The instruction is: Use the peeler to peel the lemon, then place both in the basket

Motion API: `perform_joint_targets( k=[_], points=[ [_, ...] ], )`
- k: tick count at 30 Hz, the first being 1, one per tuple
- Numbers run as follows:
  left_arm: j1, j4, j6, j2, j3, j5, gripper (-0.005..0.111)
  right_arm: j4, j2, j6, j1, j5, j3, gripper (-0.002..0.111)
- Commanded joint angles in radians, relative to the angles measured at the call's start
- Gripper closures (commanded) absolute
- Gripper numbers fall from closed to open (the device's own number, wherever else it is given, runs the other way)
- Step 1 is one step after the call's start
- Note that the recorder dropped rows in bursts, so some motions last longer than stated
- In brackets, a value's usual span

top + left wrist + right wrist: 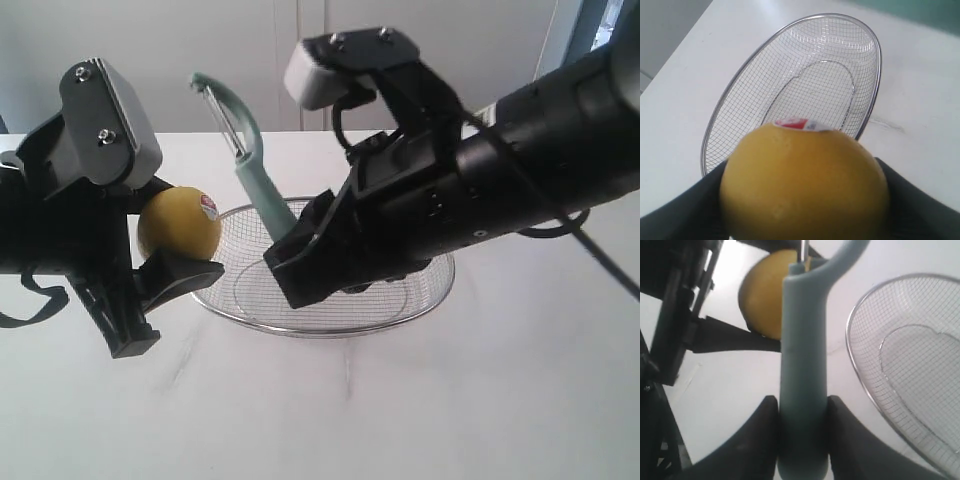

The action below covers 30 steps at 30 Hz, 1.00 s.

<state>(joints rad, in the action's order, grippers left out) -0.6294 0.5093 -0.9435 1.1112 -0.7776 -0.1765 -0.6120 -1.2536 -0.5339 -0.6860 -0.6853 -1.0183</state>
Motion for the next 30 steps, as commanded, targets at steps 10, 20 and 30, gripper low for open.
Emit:
perform_joint_targets(
  k=[10,20,30],
  points=[
    [-0.001,0.021,0.008,-0.004,0.002,-0.004,0.107,0.066,0.123,0.045,-0.001,0.048,-0.007,0.108],
    [-0.001,0.021,0.008,-0.004,0.002,-0.004,0.107,0.07,0.032,0.045,-0.001,0.048,-0.005,0.108],
    [-0.001,0.021,0.008,-0.004,0.002,-0.006,0.107,0.121,-0.119,0.067,-0.001,0.066,-0.005,0.108]
  ],
)
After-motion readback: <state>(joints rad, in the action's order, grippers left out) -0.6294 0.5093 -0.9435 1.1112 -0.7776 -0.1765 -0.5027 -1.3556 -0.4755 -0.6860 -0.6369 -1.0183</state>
